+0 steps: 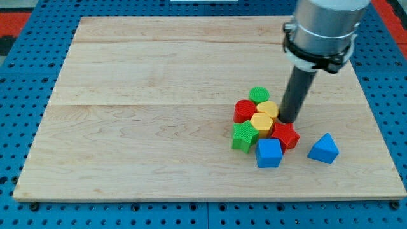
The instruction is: Move the green circle to the top right of the red circle
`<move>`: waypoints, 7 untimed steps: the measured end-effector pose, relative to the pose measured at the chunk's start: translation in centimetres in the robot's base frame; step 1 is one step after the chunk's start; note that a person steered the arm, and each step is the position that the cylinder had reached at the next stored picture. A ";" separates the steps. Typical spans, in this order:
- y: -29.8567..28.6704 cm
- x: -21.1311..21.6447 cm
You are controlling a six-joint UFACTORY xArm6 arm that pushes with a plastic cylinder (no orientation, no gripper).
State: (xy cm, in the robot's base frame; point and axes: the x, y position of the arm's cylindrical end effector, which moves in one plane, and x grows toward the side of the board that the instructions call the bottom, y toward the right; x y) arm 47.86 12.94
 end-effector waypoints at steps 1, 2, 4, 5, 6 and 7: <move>-2.2 0.0; 0.9 -0.8; 0.2 -6.9; -2.4 -6.2; -3.3 -3.6; -3.2 -2.5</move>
State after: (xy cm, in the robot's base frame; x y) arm 45.35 9.76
